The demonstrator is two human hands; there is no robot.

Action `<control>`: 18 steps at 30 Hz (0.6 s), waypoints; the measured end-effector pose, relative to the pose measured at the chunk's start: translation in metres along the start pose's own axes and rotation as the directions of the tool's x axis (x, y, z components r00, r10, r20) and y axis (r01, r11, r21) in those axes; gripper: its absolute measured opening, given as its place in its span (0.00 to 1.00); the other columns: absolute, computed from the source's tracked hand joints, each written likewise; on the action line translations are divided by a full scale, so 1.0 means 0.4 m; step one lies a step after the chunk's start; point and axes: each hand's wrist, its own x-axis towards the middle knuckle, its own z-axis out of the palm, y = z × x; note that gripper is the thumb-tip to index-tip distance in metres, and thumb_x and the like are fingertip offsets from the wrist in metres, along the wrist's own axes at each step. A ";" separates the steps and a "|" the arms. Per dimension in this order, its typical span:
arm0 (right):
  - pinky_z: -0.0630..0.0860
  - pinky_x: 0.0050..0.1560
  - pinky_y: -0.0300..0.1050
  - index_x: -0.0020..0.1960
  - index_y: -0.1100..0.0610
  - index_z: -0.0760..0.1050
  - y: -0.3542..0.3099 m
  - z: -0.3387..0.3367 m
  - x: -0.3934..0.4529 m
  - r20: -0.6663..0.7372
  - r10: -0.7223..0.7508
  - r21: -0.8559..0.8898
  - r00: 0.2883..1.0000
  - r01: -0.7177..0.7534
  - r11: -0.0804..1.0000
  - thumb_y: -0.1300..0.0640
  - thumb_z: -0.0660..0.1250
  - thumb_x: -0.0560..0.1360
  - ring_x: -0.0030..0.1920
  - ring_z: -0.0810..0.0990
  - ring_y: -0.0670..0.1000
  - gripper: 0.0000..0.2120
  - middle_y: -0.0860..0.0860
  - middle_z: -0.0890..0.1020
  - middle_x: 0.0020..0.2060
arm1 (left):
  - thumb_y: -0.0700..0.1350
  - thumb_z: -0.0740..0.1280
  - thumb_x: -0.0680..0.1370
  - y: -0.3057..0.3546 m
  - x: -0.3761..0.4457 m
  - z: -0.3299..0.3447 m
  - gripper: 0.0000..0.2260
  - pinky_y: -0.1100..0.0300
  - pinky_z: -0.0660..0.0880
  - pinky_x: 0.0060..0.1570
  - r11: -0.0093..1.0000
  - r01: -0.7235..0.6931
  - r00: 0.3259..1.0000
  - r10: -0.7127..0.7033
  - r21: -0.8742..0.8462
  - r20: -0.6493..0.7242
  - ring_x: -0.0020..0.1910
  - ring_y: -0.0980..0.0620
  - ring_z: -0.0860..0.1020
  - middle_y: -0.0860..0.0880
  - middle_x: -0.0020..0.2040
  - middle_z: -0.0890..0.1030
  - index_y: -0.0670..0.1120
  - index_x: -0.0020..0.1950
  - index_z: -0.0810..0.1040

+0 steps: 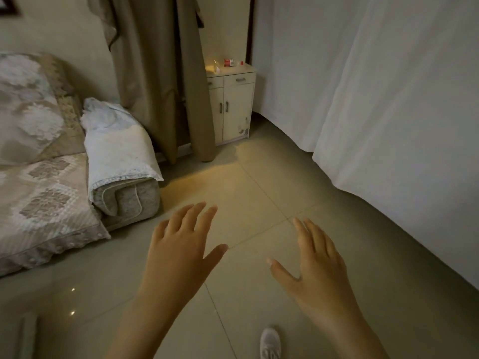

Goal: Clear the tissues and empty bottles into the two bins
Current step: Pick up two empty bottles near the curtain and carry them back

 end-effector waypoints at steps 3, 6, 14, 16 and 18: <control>0.52 0.74 0.51 0.77 0.48 0.39 0.091 -0.031 0.166 0.034 -0.044 -0.020 0.998 0.045 0.999 0.31 0.52 0.73 0.76 0.45 0.49 0.41 0.46 0.46 0.77 | 0.64 0.63 0.73 0.070 0.143 0.046 0.33 0.47 0.66 0.65 1.000 0.016 0.999 -0.016 0.012 0.030 0.71 0.48 0.66 0.51 0.73 0.67 0.52 0.75 0.62; 0.53 0.74 0.50 0.76 0.47 0.38 0.167 -0.079 0.302 0.049 -0.079 -0.043 0.996 0.081 0.996 0.30 0.44 0.68 0.76 0.45 0.48 0.42 0.45 0.46 0.77 | 0.64 0.64 0.71 0.141 0.277 0.064 0.34 0.47 0.69 0.62 0.998 0.054 0.997 -0.056 0.036 0.046 0.69 0.48 0.70 0.51 0.71 0.70 0.52 0.74 0.64; 0.53 0.75 0.52 0.76 0.46 0.36 0.291 -0.139 0.625 0.088 -0.102 -0.069 0.991 0.108 0.992 0.29 0.37 0.65 0.76 0.45 0.48 0.43 0.45 0.45 0.77 | 0.64 0.67 0.69 0.262 0.587 0.135 0.34 0.49 0.74 0.55 0.995 0.061 0.998 -0.062 0.074 0.020 0.64 0.48 0.75 0.51 0.66 0.75 0.49 0.71 0.69; 0.53 0.75 0.52 0.76 0.46 0.35 0.308 -0.136 0.705 0.112 -0.109 -0.075 0.988 0.117 0.990 0.28 0.36 0.65 0.76 0.44 0.48 0.43 0.45 0.44 0.77 | 0.64 0.65 0.69 0.267 0.662 0.157 0.34 0.48 0.74 0.55 0.995 0.066 0.997 -0.068 0.068 0.026 0.63 0.48 0.76 0.50 0.66 0.76 0.48 0.71 0.70; 0.53 0.75 0.51 0.76 0.46 0.36 0.317 -0.138 0.790 0.133 -0.113 -0.074 0.985 0.123 0.990 0.30 0.46 0.72 0.76 0.44 0.49 0.40 0.45 0.43 0.77 | 0.64 0.64 0.69 0.263 0.744 0.186 0.34 0.48 0.74 0.55 0.995 0.075 0.997 -0.078 0.068 0.030 0.62 0.47 0.76 0.49 0.65 0.76 0.47 0.70 0.70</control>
